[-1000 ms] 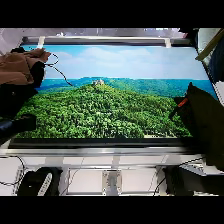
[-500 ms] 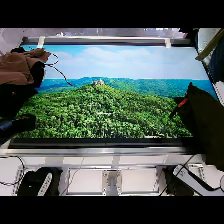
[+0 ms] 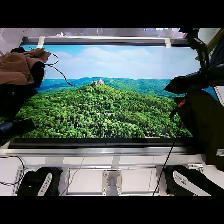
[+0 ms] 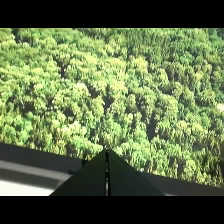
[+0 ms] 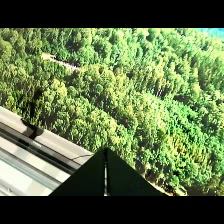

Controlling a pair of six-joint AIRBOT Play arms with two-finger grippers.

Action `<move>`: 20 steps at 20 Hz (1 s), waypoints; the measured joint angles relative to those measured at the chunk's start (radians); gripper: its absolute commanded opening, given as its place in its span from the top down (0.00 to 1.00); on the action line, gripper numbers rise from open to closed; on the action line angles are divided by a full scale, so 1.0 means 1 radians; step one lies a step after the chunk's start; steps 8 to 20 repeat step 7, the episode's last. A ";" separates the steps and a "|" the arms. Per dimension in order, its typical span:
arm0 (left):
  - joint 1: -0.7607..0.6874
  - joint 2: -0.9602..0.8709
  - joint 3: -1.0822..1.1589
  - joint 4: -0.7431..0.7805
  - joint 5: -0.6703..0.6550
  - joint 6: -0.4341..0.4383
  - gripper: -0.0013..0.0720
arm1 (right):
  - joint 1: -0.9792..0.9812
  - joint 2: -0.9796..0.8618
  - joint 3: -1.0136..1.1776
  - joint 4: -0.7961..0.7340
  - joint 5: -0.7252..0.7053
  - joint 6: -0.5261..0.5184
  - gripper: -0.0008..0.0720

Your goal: Fold the clothes and pants, and hang the long-sleeved shirts on hangers.

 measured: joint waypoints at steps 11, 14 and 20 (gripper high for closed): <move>0.000 0.000 0.000 0.000 -0.020 0.000 0.95 | 0.028 0.000 0.000 -0.015 0.055 0.051 0.98; 0.000 0.000 0.000 0.000 -0.020 0.000 0.95 | 0.028 0.000 0.000 -0.015 0.055 0.051 0.98; 0.000 0.000 0.000 0.000 -0.020 0.000 0.95 | 0.028 0.000 0.000 -0.015 0.055 0.051 0.98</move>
